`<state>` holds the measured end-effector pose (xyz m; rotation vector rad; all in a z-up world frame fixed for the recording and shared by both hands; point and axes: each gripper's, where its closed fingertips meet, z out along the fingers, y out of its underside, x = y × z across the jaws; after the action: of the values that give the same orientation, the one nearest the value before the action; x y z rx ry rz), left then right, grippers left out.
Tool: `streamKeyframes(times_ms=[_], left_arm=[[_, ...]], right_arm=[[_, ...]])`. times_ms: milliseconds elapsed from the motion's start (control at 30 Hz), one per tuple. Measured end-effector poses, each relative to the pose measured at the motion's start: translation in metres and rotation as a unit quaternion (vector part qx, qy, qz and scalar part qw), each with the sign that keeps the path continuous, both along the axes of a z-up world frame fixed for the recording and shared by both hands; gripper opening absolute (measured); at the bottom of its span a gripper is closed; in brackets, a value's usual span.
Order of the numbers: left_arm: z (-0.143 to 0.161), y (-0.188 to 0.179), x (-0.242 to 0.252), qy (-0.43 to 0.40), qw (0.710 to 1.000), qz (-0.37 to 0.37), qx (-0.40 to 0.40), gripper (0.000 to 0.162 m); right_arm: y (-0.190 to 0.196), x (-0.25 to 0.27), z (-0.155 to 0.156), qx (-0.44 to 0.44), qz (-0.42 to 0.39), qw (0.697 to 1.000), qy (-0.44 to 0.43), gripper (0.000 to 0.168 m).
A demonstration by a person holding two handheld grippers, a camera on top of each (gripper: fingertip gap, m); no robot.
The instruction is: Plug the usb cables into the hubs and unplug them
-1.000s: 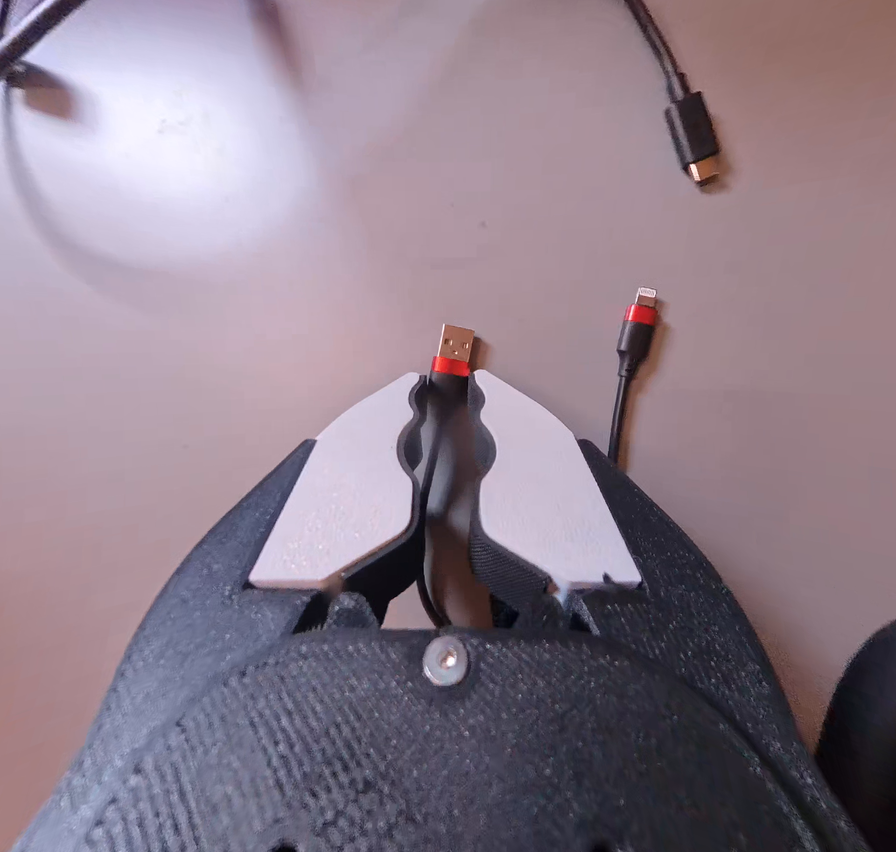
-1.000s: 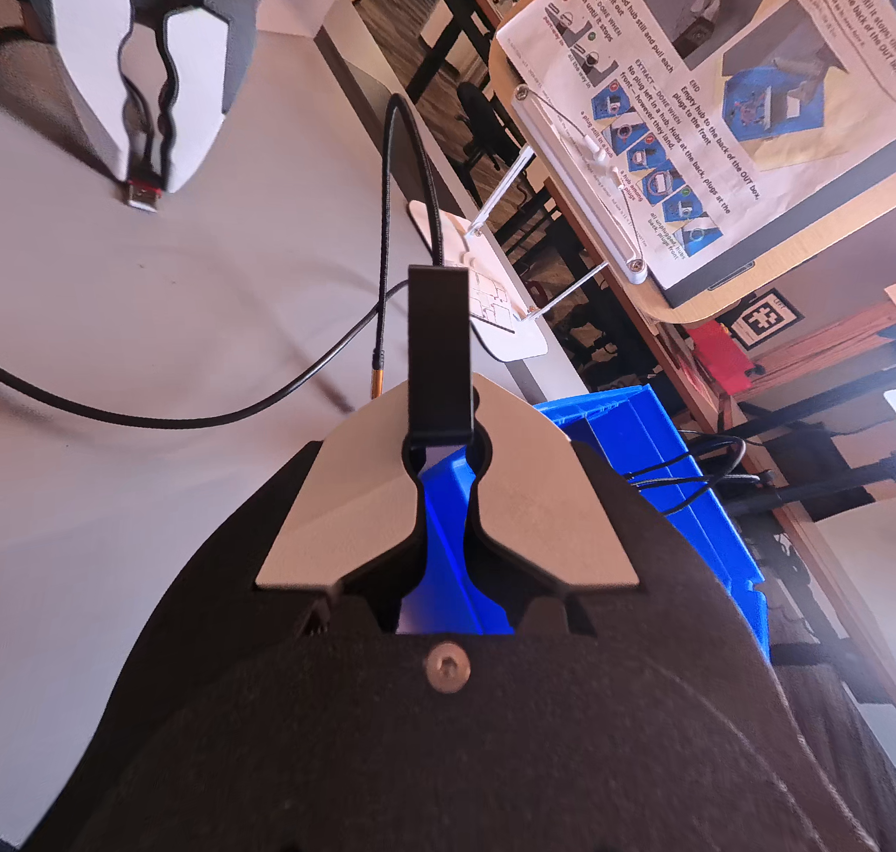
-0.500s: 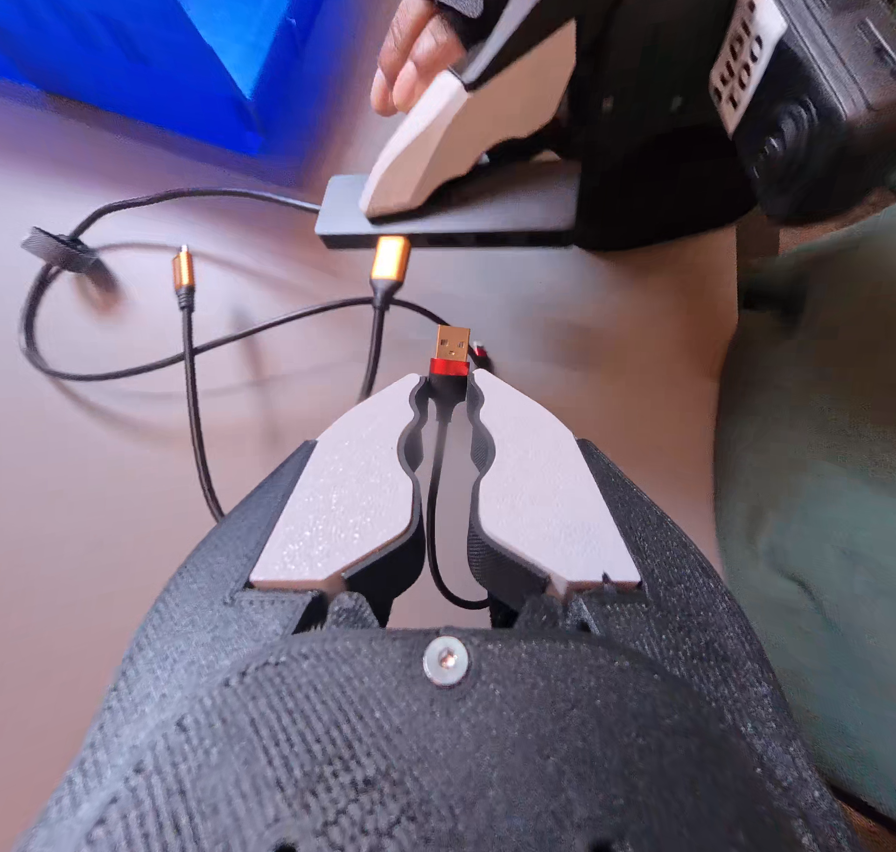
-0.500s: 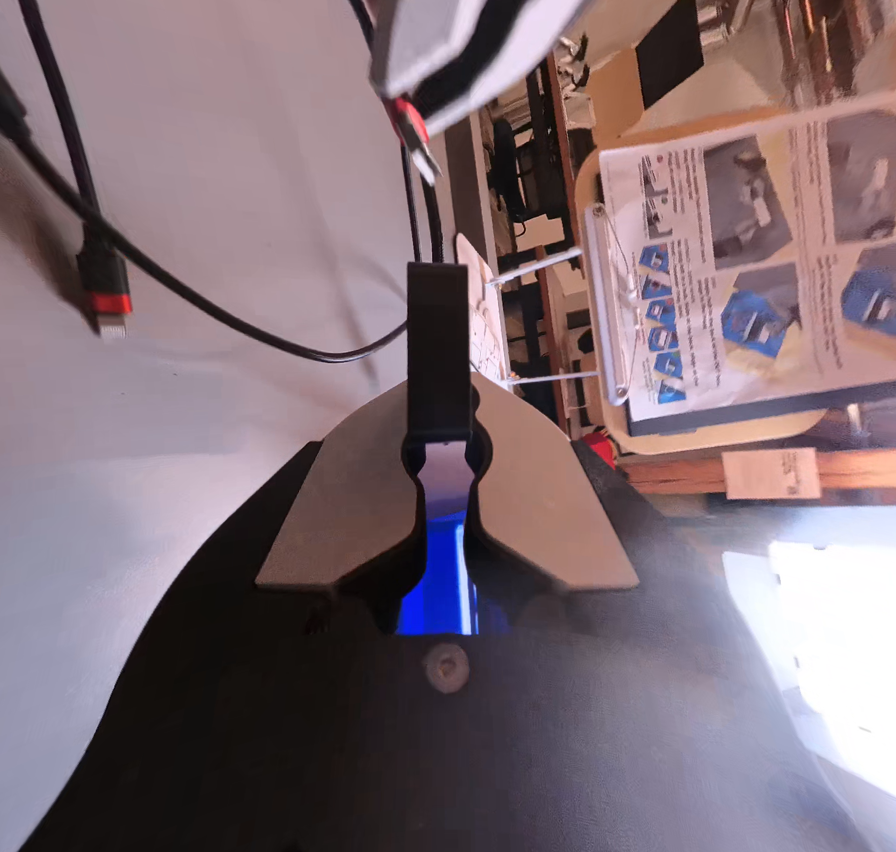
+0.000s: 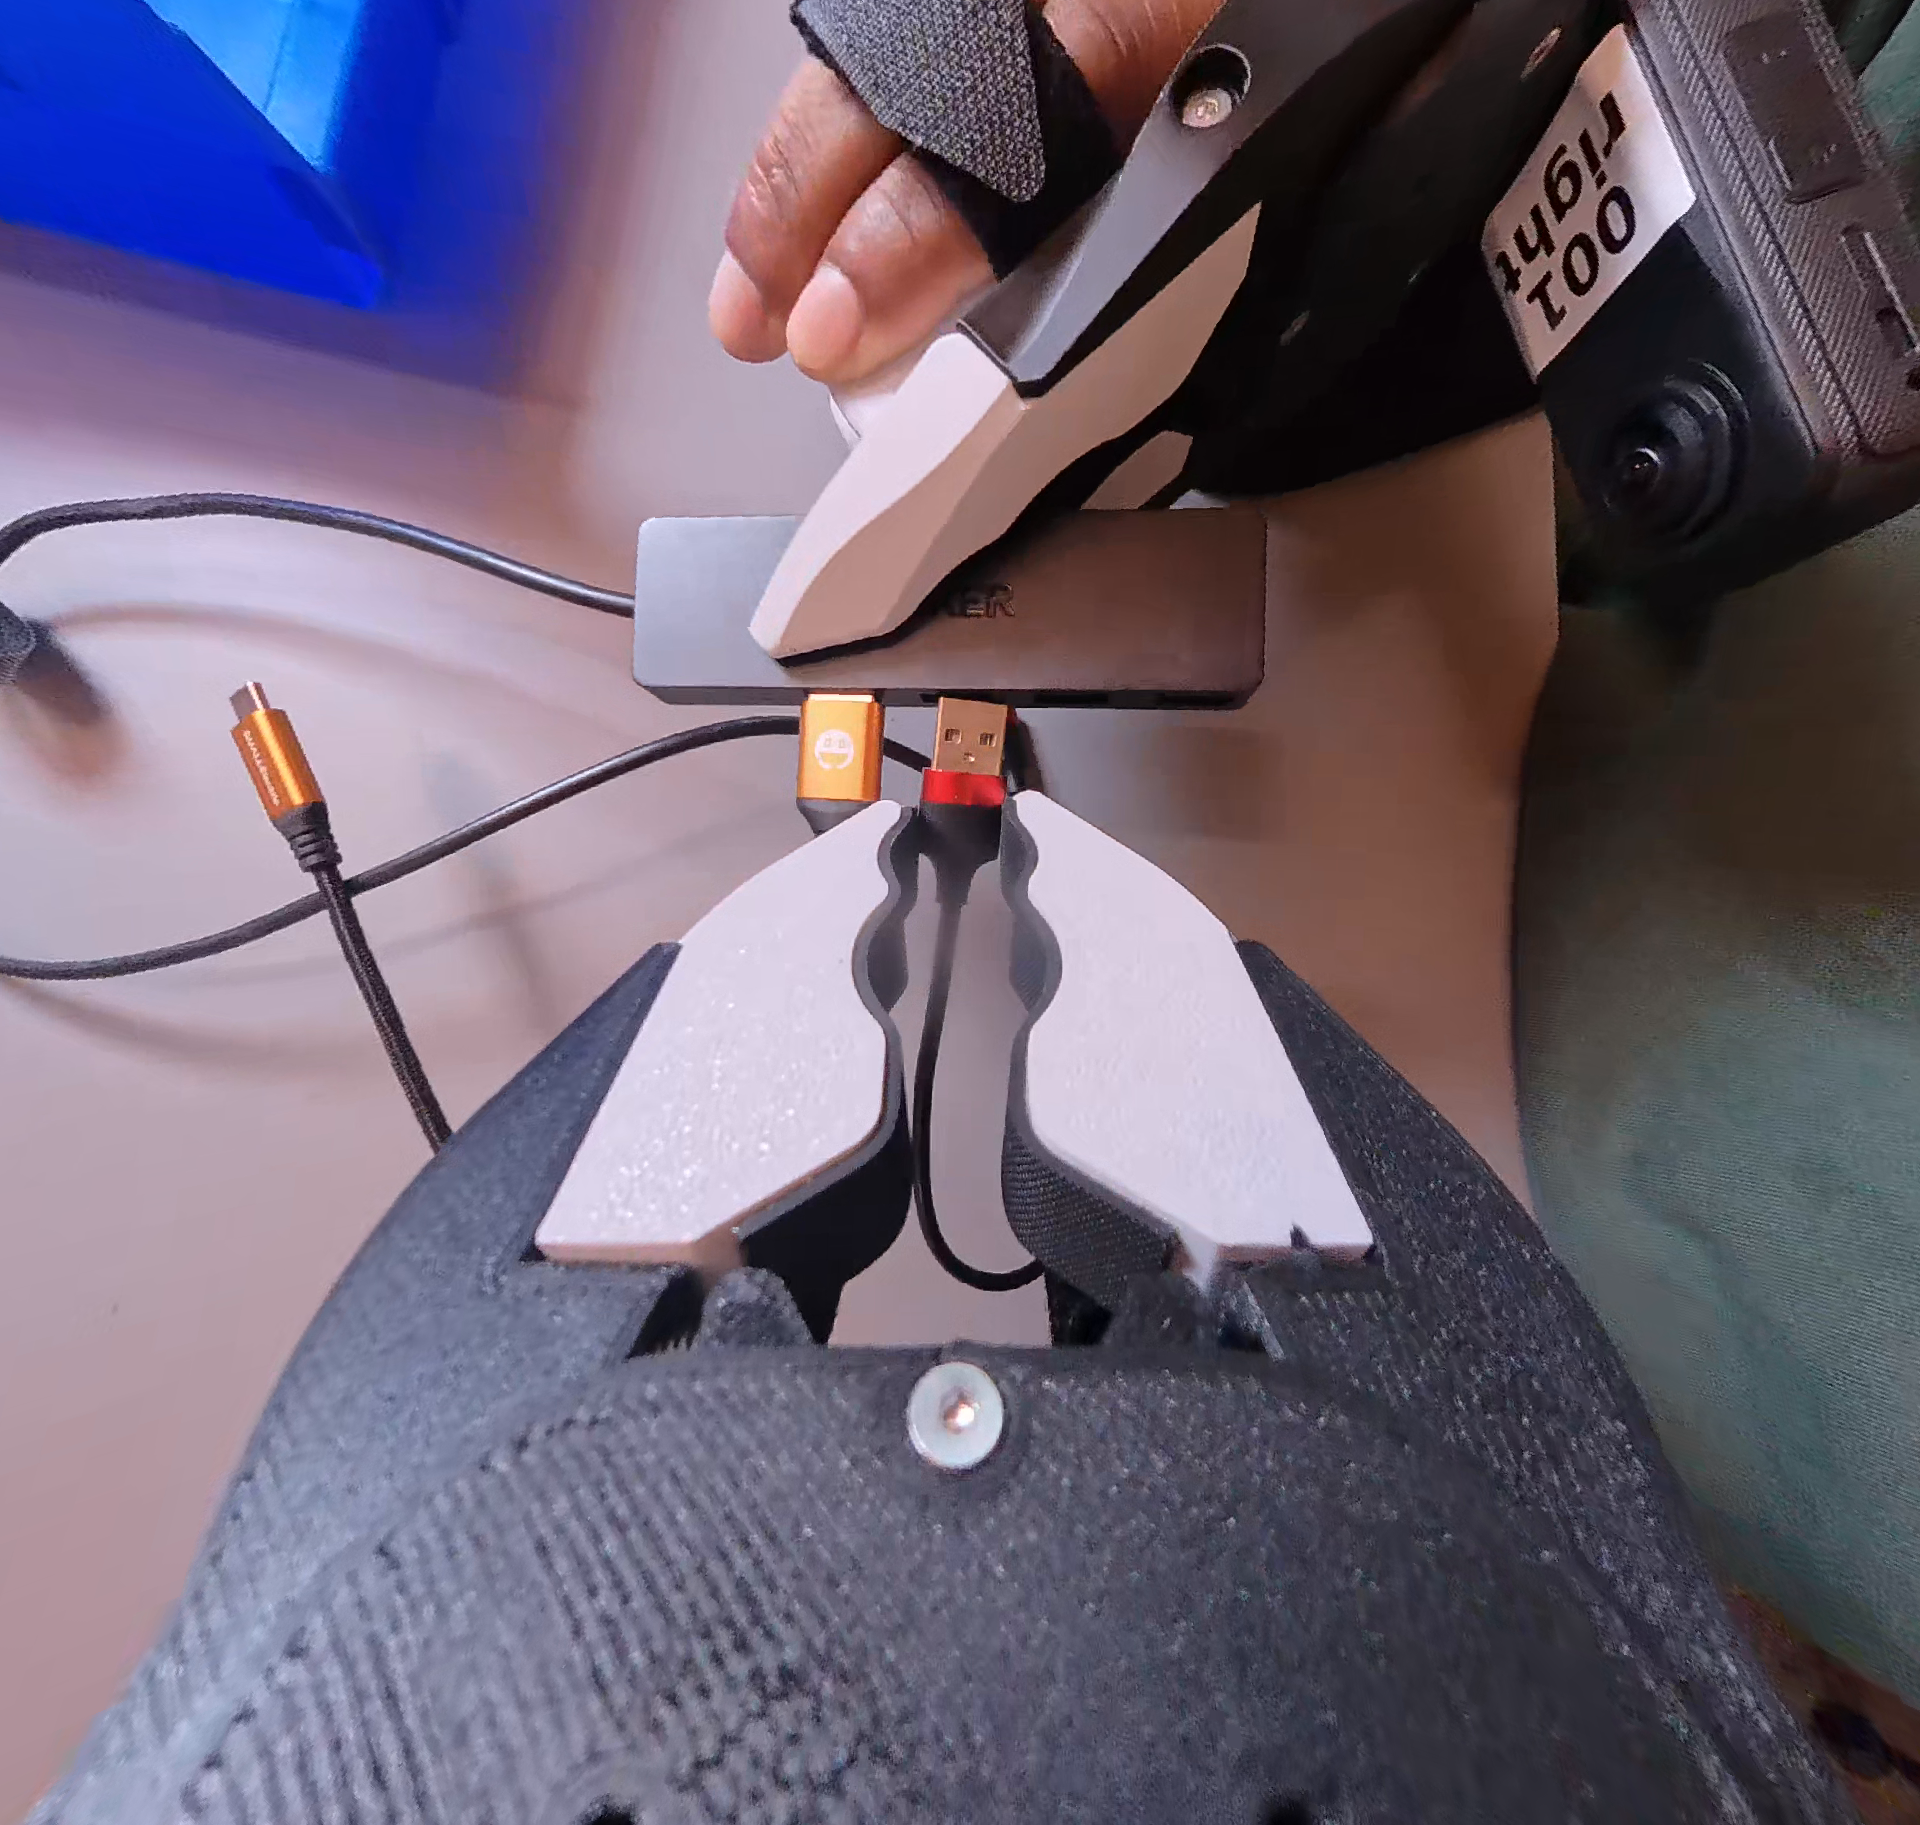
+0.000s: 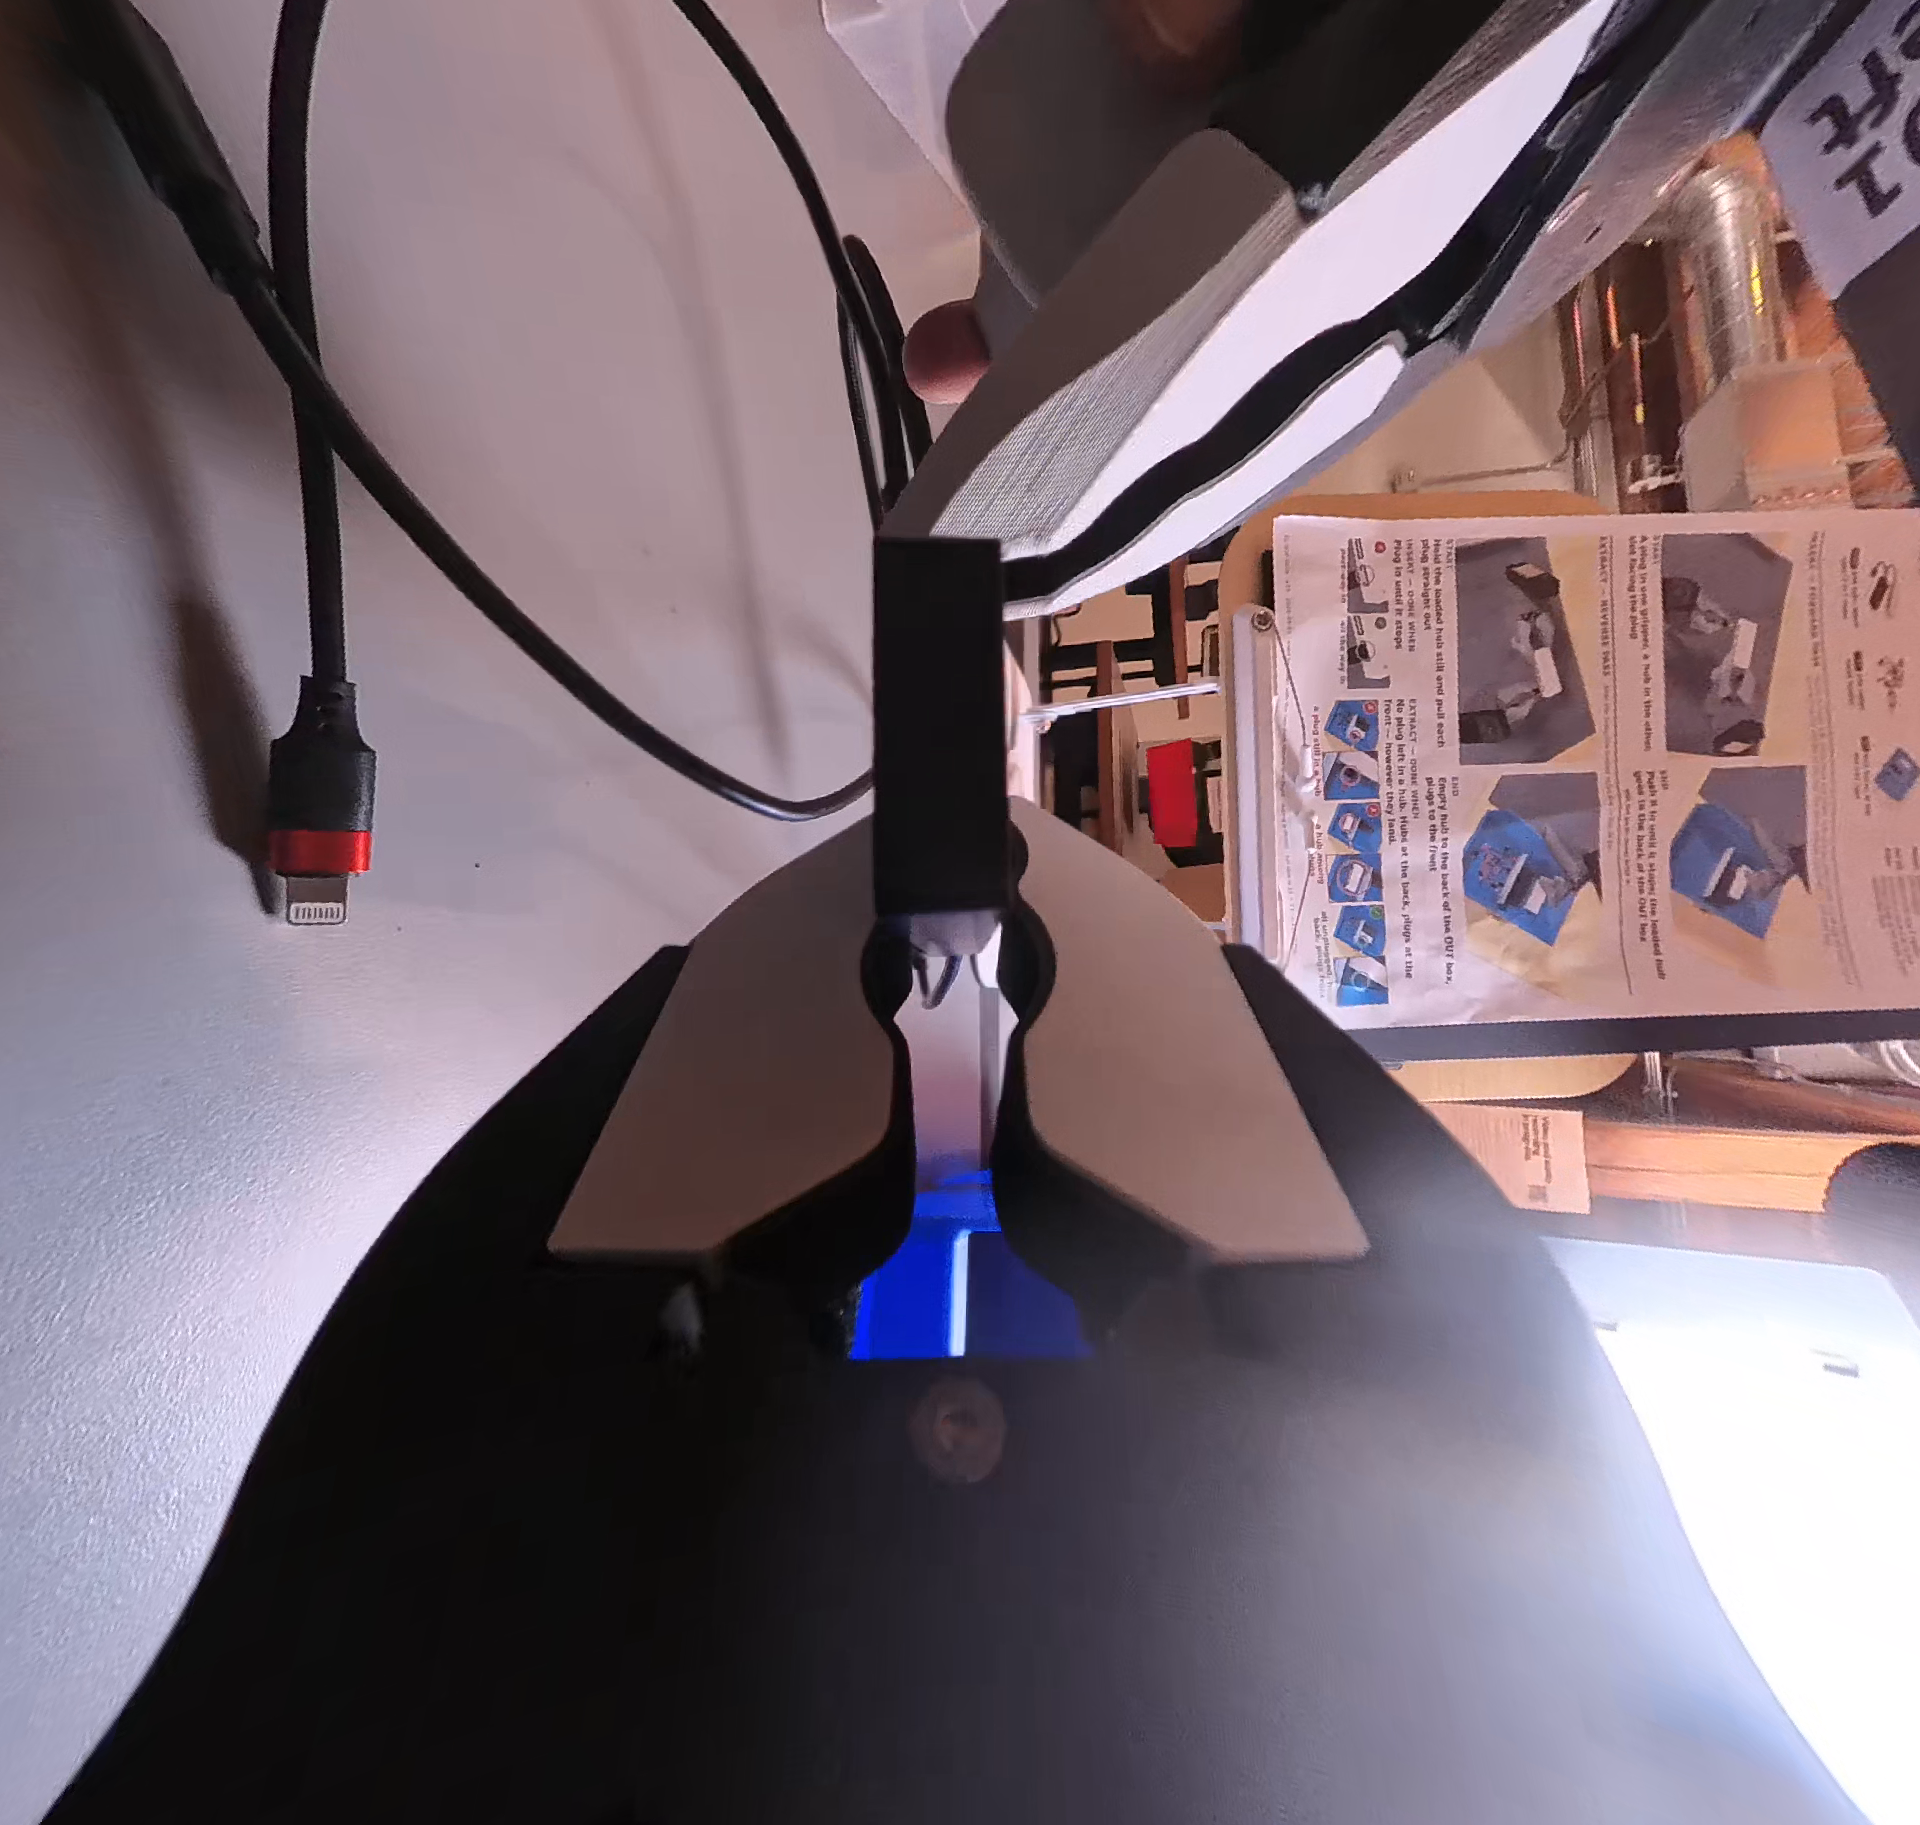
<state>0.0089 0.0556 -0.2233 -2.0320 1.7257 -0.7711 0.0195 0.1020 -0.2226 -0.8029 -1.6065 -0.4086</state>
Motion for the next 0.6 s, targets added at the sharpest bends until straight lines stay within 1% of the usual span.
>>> streamKeyframes(times_ms=[200, 300, 433, 600], left_arm=[[-0.003, -0.001, -0.003, 0.026, 1.0, -0.003, 0.003, 0.015], [-0.006, -0.004, -0.005, 0.049, 0.999, -0.014, 0.02, 0.015], [-0.01, -0.01, -0.008, 0.075, 0.996, -0.039, 0.029, 0.015], [-0.018, -0.014, -0.011, 0.081, 0.994, -0.06, 0.033, 0.015]], right_arm=[[-0.007, -0.001, -0.001, 0.023, 0.018, 1.0, -0.007, 0.012], [-0.011, -0.003, -0.002, 0.028, 0.03, 0.999, -0.011, 0.012], [-0.019, -0.006, -0.007, 0.023, 0.053, 0.998, -0.01, 0.012], [-0.025, -0.009, -0.015, 0.009, 0.066, 0.997, -0.026, 0.012]])
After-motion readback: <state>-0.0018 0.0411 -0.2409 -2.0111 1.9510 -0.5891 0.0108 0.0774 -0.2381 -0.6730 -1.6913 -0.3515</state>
